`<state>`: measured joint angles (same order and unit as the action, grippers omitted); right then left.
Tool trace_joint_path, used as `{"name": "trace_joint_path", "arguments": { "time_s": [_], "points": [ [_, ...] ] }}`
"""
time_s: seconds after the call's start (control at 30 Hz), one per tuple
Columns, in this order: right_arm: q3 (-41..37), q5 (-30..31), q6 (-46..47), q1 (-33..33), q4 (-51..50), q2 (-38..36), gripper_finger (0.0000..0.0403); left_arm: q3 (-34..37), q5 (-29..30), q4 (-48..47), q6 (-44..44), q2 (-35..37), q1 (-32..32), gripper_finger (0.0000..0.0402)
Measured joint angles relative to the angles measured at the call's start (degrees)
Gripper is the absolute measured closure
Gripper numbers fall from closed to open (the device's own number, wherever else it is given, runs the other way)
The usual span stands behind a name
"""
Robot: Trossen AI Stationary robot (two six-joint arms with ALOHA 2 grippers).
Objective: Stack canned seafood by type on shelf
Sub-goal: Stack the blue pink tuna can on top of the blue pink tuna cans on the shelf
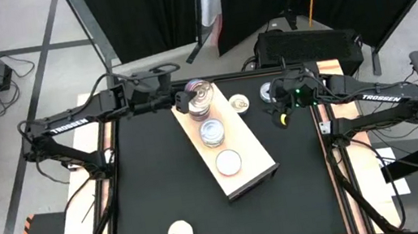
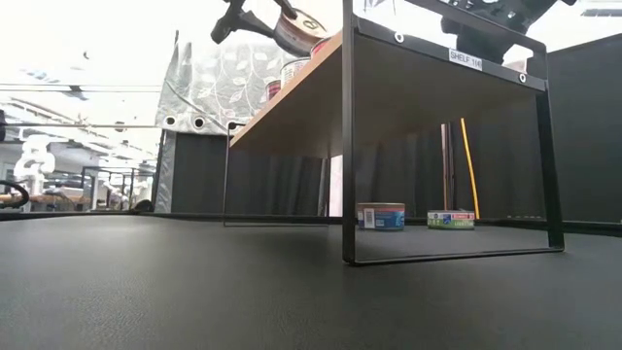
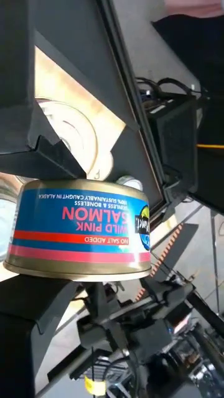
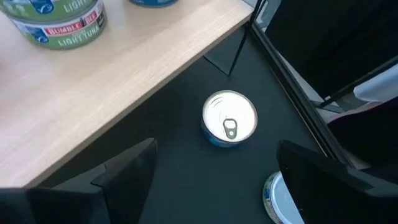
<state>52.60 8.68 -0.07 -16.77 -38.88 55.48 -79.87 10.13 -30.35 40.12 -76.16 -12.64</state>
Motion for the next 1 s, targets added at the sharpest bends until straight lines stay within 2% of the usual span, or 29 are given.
{"name": "trace_joint_path", "arguments": {
  "time_s": [0.33,0.77,1.0],
  "points": [
    [0.02,-1.52,-1.87,0.01,-1.24,0.00,0.0078,3.81,-0.78,1.75,5.90,-0.76,-0.04,0.0198],
    [0.01,-1.52,-2.24,0.01,-1.24,-0.02,0.0078,4.39,-0.78,1.28,6.05,-1.68,-2.63,0.0198],
    [0.02,-1.51,-2.17,0.01,-1.24,-0.02,0.0078,4.39,-2.77,1.62,6.07,-1.86,-3.58,0.0198]
  ]
}}
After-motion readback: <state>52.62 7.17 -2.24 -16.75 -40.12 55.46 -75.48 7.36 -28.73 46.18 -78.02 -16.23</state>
